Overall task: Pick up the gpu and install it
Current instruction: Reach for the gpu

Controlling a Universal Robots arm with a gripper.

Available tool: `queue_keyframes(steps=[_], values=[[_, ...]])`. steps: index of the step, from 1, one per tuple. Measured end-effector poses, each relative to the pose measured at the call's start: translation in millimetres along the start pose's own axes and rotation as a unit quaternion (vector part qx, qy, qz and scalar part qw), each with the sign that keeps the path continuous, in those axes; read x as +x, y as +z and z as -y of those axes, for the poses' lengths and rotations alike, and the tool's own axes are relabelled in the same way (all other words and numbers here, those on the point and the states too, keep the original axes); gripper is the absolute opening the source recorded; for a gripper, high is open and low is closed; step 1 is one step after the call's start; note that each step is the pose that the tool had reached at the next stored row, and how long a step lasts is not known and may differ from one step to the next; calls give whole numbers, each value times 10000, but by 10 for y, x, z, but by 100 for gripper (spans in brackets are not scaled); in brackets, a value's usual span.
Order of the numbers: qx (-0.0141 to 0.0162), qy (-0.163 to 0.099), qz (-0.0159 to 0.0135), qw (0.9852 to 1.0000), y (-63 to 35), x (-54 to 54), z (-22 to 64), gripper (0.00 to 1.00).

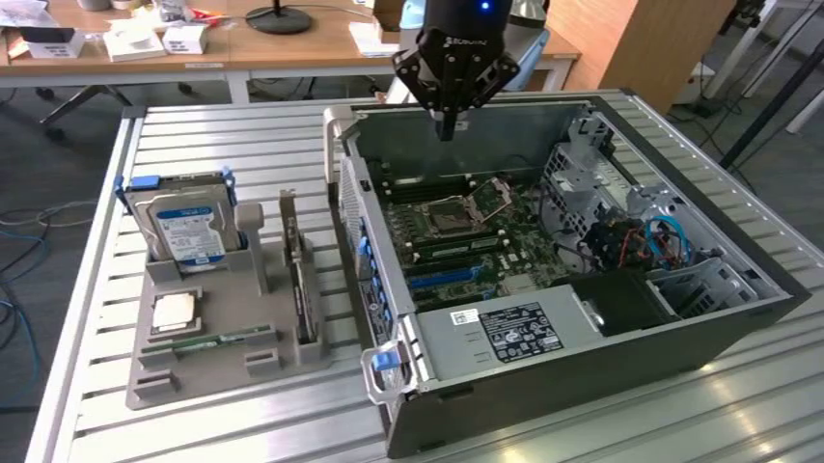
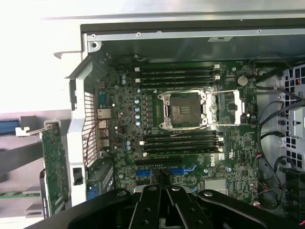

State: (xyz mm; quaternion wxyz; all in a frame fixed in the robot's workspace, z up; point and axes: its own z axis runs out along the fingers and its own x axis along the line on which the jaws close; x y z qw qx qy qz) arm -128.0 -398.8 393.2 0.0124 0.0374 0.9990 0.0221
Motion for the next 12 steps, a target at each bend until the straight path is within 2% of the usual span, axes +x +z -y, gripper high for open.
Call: queue_keyframes(steps=[12], values=[[0,0,-3,10000,-2,115,7,10]])
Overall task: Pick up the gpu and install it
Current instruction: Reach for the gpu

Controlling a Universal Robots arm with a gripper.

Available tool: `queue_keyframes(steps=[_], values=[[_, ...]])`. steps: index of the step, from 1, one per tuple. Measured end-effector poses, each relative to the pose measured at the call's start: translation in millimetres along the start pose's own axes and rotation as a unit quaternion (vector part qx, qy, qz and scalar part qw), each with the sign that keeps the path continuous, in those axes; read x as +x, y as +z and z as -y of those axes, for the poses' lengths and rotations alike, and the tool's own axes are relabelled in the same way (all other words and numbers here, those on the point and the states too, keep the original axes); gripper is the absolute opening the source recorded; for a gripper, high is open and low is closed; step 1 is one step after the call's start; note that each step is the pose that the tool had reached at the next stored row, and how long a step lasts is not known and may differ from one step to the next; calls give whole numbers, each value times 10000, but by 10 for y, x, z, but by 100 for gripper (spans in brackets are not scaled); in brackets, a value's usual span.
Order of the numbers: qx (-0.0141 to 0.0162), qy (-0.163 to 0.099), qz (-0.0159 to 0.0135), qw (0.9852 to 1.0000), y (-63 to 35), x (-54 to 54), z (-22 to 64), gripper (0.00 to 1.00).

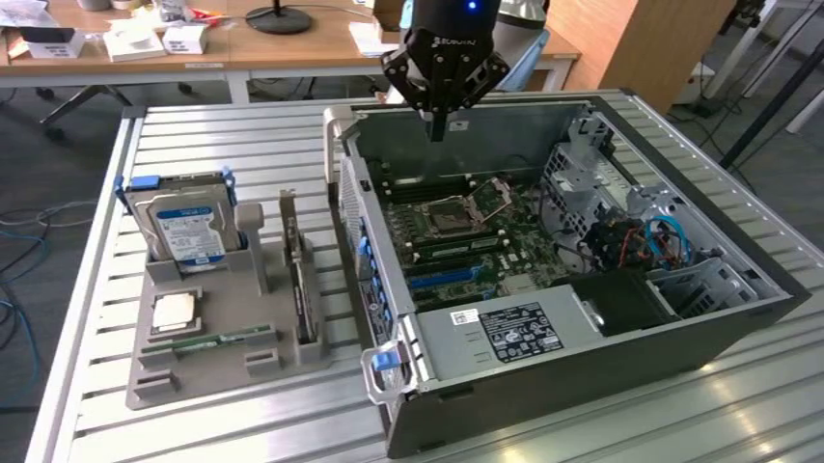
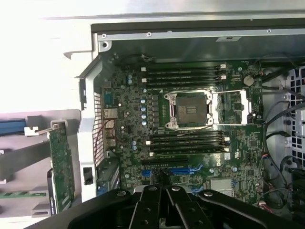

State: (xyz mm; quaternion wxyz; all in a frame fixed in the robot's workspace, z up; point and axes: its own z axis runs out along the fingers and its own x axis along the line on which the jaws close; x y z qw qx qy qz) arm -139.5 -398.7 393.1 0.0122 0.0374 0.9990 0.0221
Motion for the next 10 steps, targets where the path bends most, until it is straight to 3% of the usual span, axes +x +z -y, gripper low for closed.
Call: queue_keyframes(steps=[10], values=[[1,0,-8,10000,-2,134,10,10]])
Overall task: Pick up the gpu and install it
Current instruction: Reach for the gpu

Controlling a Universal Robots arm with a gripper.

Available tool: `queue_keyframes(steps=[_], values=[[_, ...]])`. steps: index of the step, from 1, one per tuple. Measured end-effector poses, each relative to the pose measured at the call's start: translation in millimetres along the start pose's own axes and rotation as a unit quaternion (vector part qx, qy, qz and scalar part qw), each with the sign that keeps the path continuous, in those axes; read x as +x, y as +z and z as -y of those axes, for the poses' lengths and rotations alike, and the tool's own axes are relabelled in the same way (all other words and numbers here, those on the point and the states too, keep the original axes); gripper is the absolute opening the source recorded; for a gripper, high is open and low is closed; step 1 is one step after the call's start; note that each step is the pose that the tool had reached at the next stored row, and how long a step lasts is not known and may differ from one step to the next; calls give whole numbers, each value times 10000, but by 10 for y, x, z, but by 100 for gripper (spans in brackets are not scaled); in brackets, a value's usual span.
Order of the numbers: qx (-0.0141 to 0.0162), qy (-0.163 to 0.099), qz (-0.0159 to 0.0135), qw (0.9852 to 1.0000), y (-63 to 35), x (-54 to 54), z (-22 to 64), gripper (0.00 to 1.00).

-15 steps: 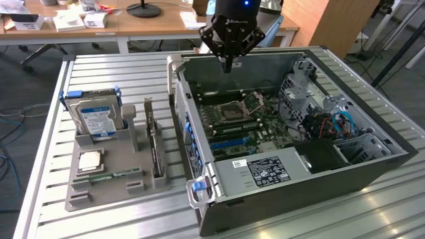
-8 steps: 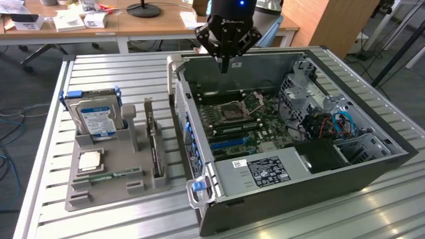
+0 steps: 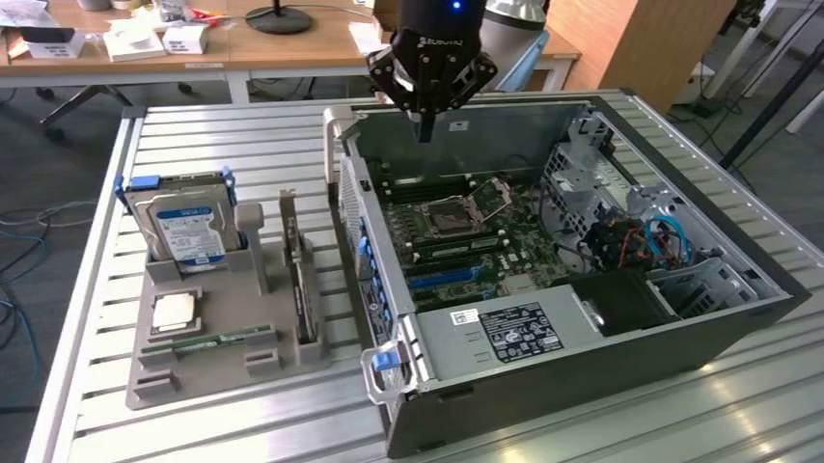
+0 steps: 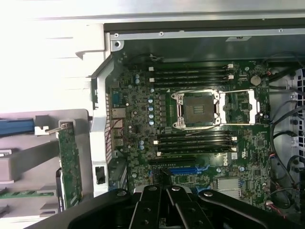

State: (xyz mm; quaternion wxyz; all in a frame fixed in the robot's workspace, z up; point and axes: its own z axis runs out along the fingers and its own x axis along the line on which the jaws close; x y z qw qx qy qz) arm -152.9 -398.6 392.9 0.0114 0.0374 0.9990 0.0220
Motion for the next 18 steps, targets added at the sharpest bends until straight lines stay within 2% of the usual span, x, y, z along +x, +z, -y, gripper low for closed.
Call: queue_keyframes(steps=[9,18], values=[[0,1,-7,10000,-1,133,10,10],[2,1,-30,10000,-3,337,25,10]])
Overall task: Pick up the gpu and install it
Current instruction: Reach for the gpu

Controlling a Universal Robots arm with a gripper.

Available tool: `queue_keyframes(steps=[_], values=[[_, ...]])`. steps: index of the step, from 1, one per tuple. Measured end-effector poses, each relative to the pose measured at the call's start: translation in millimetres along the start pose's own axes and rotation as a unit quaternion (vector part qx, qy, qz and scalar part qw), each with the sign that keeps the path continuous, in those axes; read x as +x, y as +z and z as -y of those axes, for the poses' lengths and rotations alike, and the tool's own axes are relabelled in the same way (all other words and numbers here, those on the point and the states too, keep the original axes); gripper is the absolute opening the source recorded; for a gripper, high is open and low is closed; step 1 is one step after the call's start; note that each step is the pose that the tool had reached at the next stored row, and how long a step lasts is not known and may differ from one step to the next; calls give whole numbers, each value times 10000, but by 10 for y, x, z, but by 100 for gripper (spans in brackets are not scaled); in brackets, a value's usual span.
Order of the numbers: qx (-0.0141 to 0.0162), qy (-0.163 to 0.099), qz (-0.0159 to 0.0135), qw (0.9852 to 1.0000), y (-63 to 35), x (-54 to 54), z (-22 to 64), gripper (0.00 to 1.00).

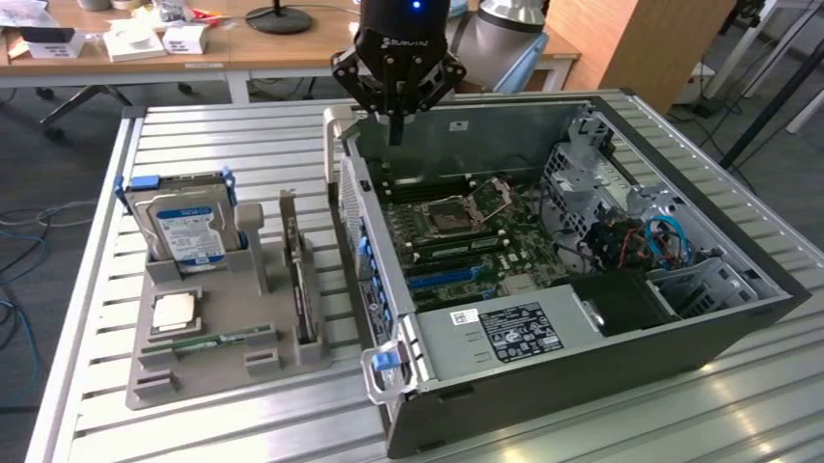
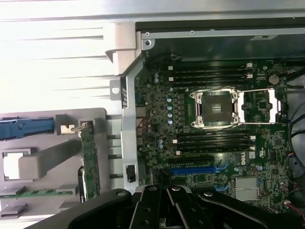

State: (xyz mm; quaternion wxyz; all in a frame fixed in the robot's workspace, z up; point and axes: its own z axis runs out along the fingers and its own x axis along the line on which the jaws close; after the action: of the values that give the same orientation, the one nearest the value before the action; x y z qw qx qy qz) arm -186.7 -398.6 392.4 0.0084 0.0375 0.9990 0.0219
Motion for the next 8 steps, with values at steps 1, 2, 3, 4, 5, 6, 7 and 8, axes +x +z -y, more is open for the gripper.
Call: queue_keyframes(steps=[1,2,3,4,5,6,7,8], values=[[0,0,-4,10000,0,24,2,10],[1,0,-9,10000,0,48,4,10],[1,1,-14,10000,0,73,6,10],[1,1,-19,10000,0,97,7,10],[2,2,-25,10000,0,122,9,10],[2,2,-31,10000,0,148,11,10],[3,2,-37,10000,1,174,13,10],[3,2,-43,10000,1,198,15,10]])
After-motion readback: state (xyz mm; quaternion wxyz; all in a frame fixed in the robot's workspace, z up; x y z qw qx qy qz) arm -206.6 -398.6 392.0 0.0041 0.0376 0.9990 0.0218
